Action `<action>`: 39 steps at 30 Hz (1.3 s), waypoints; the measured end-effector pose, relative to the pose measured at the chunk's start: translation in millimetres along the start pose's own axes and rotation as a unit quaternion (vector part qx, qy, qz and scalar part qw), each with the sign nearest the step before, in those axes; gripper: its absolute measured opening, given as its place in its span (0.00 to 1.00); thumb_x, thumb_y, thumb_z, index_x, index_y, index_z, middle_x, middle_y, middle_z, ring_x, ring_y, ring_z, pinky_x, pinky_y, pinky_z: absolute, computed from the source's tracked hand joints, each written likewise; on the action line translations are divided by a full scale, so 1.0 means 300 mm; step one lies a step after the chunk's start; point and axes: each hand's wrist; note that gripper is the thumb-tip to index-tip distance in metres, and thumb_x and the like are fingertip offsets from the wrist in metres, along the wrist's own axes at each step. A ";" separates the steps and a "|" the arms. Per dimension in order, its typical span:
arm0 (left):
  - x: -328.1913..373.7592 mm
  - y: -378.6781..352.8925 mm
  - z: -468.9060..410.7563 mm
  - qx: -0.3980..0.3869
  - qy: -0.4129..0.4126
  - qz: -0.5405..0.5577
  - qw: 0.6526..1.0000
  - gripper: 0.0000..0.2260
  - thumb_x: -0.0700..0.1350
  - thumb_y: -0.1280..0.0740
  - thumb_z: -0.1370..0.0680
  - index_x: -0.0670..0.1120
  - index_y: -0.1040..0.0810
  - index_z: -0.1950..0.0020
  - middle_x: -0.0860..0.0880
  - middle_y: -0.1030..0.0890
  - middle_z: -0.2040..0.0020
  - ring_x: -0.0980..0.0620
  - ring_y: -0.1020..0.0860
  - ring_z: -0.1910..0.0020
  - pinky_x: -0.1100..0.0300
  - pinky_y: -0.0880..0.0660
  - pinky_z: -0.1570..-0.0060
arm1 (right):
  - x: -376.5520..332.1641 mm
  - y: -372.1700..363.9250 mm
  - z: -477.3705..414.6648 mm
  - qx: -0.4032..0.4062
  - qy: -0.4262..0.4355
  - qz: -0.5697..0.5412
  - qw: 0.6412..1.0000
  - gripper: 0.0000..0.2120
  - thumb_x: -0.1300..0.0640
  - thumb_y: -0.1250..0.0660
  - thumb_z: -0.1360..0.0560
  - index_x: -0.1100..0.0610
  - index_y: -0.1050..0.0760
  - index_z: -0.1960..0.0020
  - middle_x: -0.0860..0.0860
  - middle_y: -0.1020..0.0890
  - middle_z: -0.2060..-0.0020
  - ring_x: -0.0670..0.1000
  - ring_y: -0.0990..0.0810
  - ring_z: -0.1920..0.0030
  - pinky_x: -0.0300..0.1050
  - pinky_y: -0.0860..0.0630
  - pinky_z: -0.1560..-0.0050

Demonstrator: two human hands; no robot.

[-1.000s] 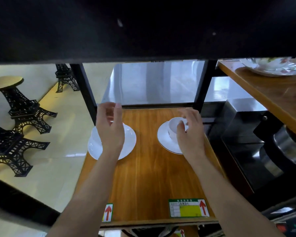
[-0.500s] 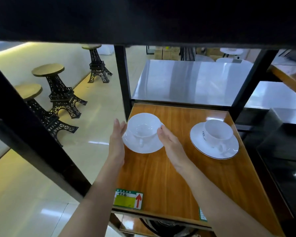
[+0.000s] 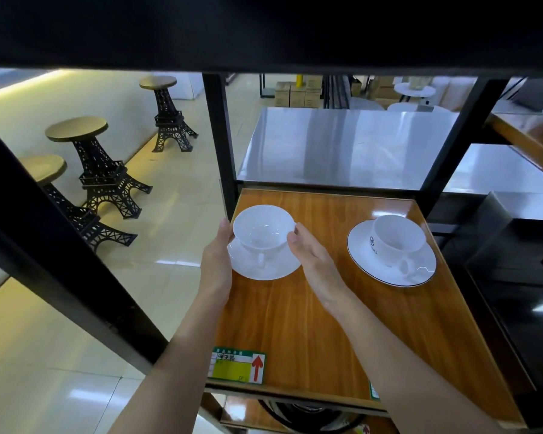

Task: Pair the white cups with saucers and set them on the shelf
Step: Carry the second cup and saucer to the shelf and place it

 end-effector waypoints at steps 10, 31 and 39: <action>-0.058 0.042 -0.040 0.112 0.091 -0.152 0.978 0.17 0.45 0.37 0.24 0.46 0.27 0.35 0.53 0.25 0.60 0.44 0.24 0.48 0.45 0.28 0.42 | 0.065 0.022 -0.008 0.165 -0.096 0.121 0.974 0.22 0.47 0.36 0.25 0.57 0.32 0.36 0.54 0.20 0.57 0.46 0.23 0.65 0.37 0.29 0.68; -0.106 0.031 -0.043 0.057 0.023 -0.240 0.969 0.13 0.52 0.37 0.23 0.50 0.18 0.44 0.46 0.19 0.42 0.43 0.28 0.37 0.39 0.31 0.38 | 0.096 0.038 -0.015 0.248 -0.109 0.042 0.962 0.12 0.63 0.37 0.28 0.56 0.30 0.46 0.55 0.22 0.57 0.54 0.21 0.57 0.40 0.29 0.67; -0.119 0.037 -0.051 0.049 0.016 -0.274 0.960 0.14 0.56 0.40 0.22 0.54 0.20 0.41 0.48 0.19 0.41 0.44 0.29 0.36 0.39 0.33 0.37 | 0.094 0.043 -0.006 0.230 -0.099 0.048 0.967 0.10 0.61 0.37 0.24 0.56 0.31 0.44 0.57 0.21 0.56 0.48 0.24 0.63 0.36 0.31 0.68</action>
Point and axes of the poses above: each hand's wrist, its own z-axis away from the middle knuckle, its own y-axis out of the back of the hand, x = y × z
